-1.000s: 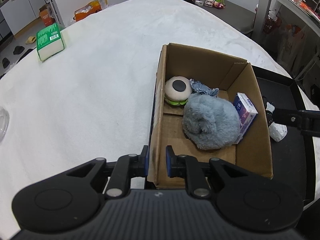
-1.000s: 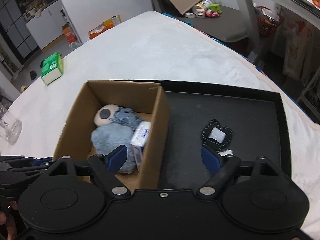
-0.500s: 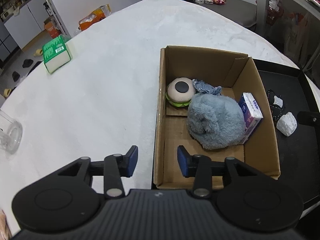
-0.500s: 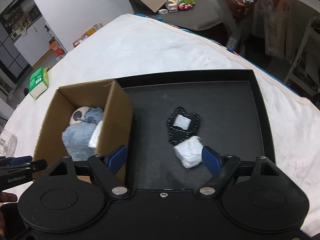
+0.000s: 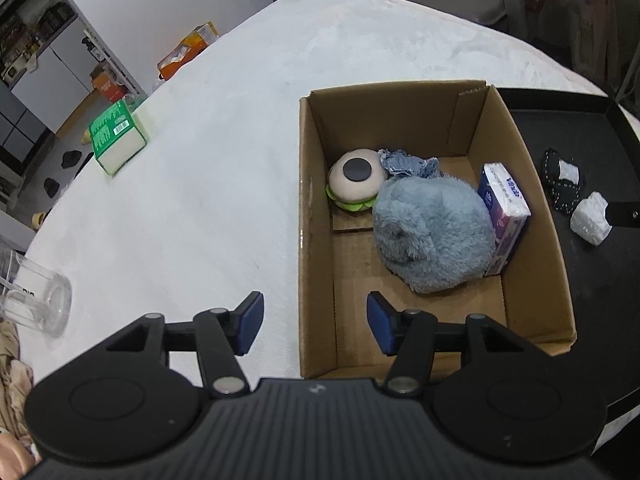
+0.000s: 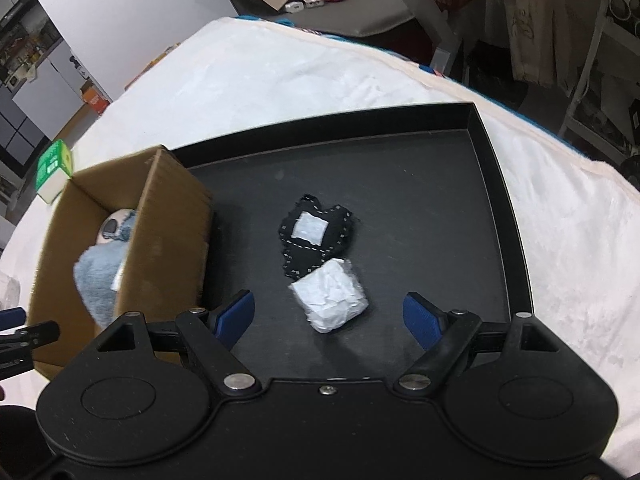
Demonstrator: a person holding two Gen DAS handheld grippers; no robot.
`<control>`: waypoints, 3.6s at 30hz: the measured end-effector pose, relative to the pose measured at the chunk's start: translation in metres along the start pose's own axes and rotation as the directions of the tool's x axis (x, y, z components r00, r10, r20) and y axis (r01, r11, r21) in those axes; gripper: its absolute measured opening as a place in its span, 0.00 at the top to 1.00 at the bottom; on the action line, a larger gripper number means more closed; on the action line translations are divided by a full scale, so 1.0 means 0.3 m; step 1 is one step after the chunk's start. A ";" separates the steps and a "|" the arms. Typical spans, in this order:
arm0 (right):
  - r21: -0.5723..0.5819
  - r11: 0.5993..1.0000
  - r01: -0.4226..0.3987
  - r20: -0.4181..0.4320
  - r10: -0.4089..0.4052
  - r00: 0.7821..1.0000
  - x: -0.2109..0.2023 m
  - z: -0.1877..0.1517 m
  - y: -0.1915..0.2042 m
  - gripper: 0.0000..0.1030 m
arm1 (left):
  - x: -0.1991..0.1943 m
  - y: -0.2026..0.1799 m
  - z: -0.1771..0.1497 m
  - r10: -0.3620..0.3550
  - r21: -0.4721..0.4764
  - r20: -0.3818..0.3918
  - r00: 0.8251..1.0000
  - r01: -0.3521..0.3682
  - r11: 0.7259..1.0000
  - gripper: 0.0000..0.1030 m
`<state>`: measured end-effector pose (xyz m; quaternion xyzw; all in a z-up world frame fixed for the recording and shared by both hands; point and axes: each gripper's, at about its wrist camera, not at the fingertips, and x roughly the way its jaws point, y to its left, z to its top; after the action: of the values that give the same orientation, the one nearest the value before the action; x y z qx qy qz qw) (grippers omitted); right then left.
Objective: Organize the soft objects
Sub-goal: 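Move the right gripper over the white tissue pack and grasp it, then lift the white tissue pack with the right gripper and carry it to the box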
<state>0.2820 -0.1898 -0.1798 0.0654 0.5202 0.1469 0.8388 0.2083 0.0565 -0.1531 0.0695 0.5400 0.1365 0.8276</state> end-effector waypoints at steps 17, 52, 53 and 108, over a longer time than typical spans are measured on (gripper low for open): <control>-0.067 0.997 0.023 -0.064 -0.027 0.998 0.102 0.008 0.013 0.21 | 0.023 -0.067 0.017 0.056 0.084 -0.041 0.998 -0.052 0.995 0.46; -0.109 0.992 0.057 0.038 -0.053 0.998 -0.053 0.060 0.057 0.56 | -0.024 -0.011 0.001 0.003 0.002 0.009 1.000 -0.003 1.000 0.46; -0.111 0.992 0.057 0.044 -0.053 0.998 -0.060 0.063 0.064 0.56 | -0.024 -0.006 0.000 -0.003 -0.004 0.011 1.000 0.003 1.000 0.46; -0.266 0.963 -0.035 0.114 0.068 0.991 -0.172 0.124 0.532 0.56 | 0.048 0.173 -0.043 -0.238 -0.227 0.010 0.971 0.234 0.945 0.92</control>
<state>0.2652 -0.0529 -0.0771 -0.0242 0.4419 0.2323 0.8661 0.1942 0.1099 -0.1571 -0.0915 0.5326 0.0980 0.8357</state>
